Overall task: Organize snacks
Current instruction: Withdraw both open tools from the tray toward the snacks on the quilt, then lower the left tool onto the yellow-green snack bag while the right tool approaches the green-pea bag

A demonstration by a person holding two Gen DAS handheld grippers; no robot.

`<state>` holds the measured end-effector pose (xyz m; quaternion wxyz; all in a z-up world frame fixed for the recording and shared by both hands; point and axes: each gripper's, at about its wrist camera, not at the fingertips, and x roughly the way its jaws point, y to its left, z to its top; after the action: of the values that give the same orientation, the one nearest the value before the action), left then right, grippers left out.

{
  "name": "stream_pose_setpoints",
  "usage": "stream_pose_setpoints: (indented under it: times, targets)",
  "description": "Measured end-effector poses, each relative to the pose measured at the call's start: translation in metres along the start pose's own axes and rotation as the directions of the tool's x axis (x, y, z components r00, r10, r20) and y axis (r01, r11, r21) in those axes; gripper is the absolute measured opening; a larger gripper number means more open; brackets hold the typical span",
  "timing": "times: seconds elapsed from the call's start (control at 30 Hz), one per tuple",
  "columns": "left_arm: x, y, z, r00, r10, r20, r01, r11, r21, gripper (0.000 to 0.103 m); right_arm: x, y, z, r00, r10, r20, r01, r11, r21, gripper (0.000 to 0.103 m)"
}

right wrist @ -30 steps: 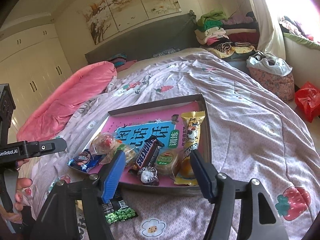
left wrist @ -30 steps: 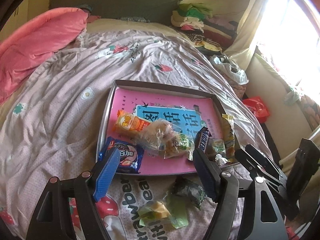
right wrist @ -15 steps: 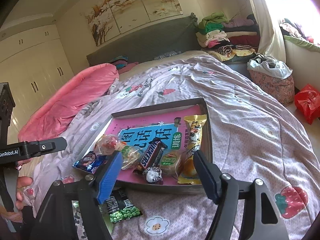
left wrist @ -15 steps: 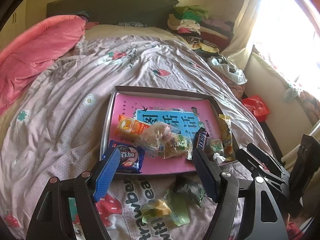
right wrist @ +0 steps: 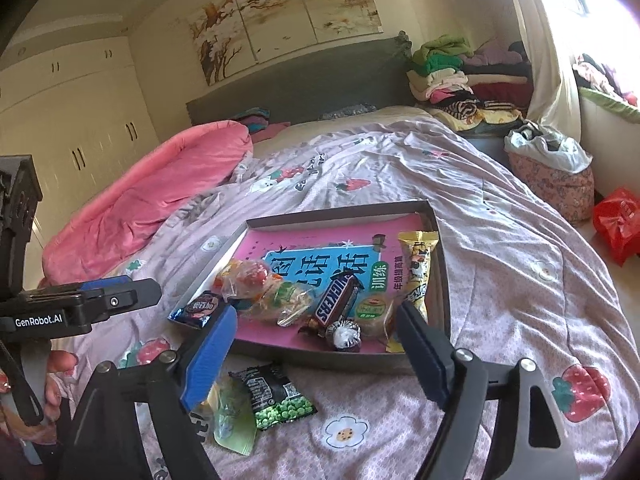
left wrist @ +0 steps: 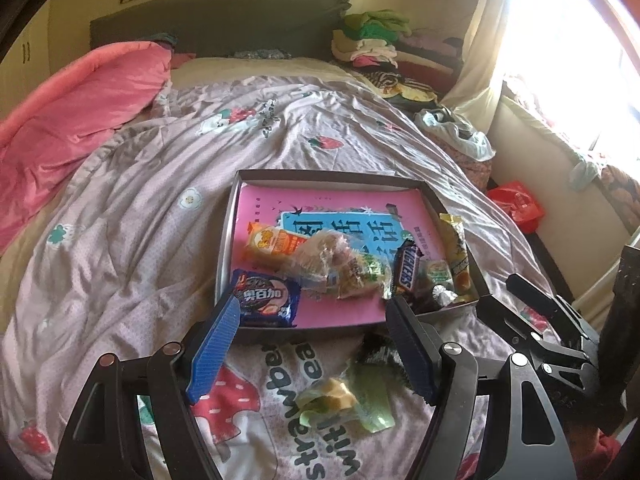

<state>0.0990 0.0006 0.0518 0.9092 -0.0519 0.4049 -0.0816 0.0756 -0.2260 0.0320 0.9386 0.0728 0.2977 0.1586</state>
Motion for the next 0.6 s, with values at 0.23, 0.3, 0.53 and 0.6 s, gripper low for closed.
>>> stream_pose_setpoints:
  times: [0.23, 0.3, 0.53, 0.6]
  targets:
    - [-0.002, 0.006, -0.008, 1.000, 0.016, -0.006, -0.016, 1.000, 0.002, 0.077, 0.003, 0.011, -0.010, 0.999, -0.015, -0.040, 0.014, 1.000, -0.025, 0.083]
    - [0.000, 0.007, -0.011, 1.000, 0.017, -0.016, -0.017, 1.000, 0.004, 0.077, 0.004, 0.015, -0.013, 0.999, -0.012, -0.050, 0.011, 0.999, -0.031, 0.083]
    - [0.003, 0.008, -0.023, 0.999, 0.011, -0.046, -0.010, 1.000, 0.011, 0.077, 0.007, 0.024, -0.021, 0.997, -0.009, -0.083, 0.004, 0.999, -0.054, 0.083]
    - [0.005, 0.009, -0.028, 0.998, 0.010, -0.059, -0.009, 1.000, 0.019, 0.077, 0.008, 0.025, -0.023, 0.996, -0.009, -0.091, 0.004, 0.998, -0.056, 0.083]
